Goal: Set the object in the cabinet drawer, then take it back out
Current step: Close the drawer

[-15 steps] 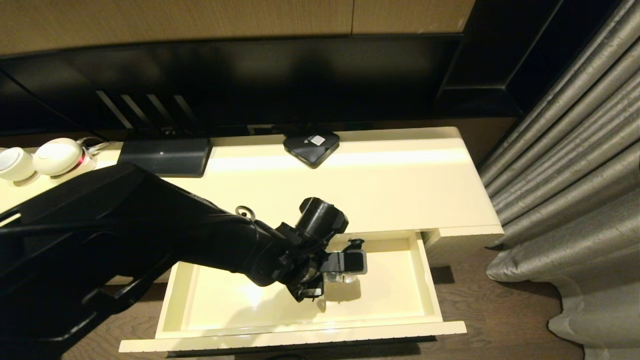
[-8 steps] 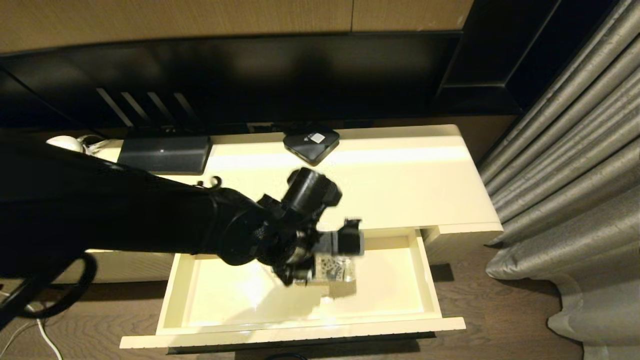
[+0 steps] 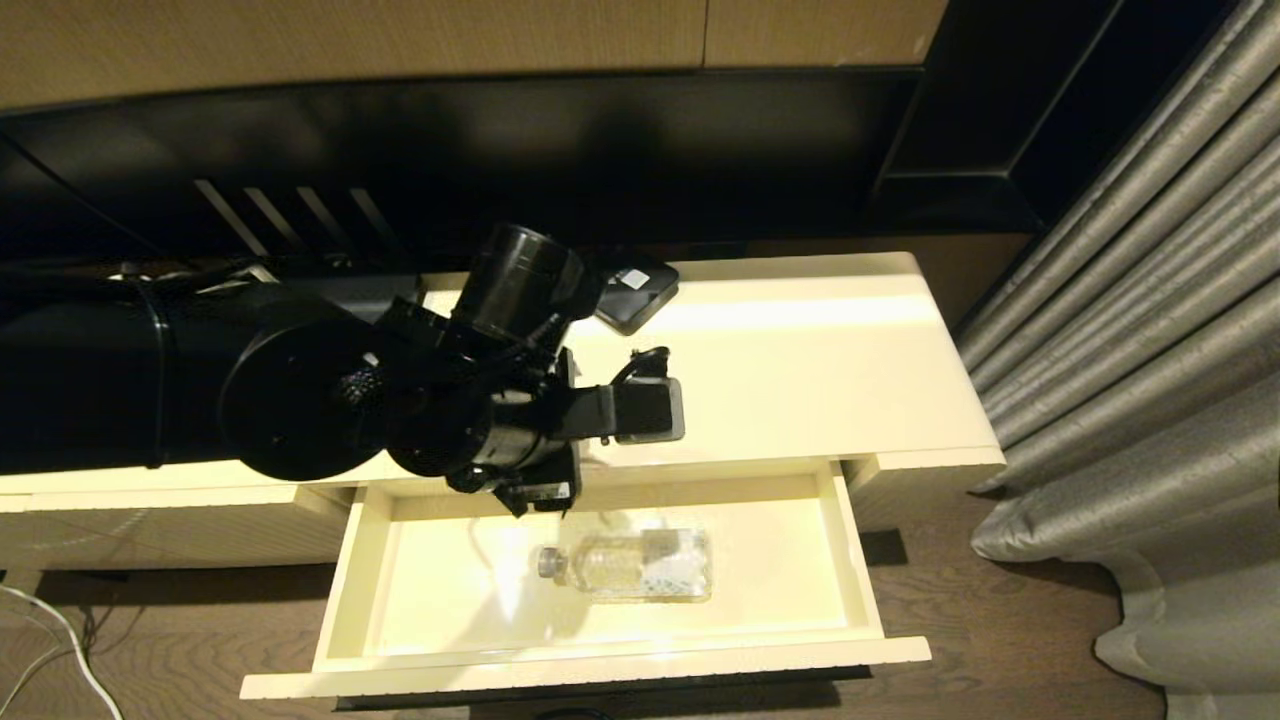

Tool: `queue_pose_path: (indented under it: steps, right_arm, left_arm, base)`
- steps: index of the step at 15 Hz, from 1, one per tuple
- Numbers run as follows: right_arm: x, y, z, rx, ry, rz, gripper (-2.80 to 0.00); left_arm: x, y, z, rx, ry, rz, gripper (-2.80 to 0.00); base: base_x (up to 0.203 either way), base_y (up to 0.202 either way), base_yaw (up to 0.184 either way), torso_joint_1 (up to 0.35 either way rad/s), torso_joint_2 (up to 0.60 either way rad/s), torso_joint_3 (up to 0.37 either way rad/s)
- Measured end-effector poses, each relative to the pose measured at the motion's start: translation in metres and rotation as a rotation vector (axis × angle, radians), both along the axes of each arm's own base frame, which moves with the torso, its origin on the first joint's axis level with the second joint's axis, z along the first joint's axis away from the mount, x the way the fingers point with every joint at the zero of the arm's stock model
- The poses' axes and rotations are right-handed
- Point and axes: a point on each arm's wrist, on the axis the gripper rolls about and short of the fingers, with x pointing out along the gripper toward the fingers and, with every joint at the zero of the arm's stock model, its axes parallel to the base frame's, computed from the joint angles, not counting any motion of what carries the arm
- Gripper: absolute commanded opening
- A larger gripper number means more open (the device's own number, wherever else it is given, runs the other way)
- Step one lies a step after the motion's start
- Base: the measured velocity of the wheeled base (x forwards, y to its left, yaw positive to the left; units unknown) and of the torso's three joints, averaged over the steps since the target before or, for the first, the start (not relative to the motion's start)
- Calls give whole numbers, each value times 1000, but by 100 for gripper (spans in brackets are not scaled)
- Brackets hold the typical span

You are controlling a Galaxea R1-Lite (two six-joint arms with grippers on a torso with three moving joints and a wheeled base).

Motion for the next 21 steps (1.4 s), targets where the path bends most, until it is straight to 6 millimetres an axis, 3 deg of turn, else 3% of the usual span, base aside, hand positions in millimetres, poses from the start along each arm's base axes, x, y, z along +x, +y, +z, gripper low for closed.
queue_pose_path:
  steps: [5, 9, 10, 13, 16, 21]
  right_arm:
    - [0, 0, 0, 0, 0, 1, -280]
    - [0, 0, 0, 0, 0, 2, -280]
    - [0, 0, 0, 0, 0, 0, -280]
    - [0, 0, 0, 0, 0, 1, -280]
    - [0, 0, 0, 0, 0, 2, -280]
    - [0, 0, 0, 0, 0, 1, -280]
  left_arm:
    - [-28, 27, 28, 1, -38, 46, 0]
    - [-72, 64, 49, 45, -2, 56, 0]
    - [-86, 74, 51, 58, 12, 56, -280]
    - [-125, 101, 46, 75, 47, 59, -280]
    - [-157, 123, 29, 84, 68, 63, -280]
    - [-188, 143, -9, 107, 122, 37, -280]
  base:
    - [0, 0, 0, 0, 0, 0]
    - [0, 0, 0, 0, 0, 0]
    - [0, 0, 0, 0, 0, 0]
    - [0, 0, 0, 0, 0, 0]
    - [0, 0, 0, 0, 0, 0]
    - [0, 0, 0, 0, 0, 0]
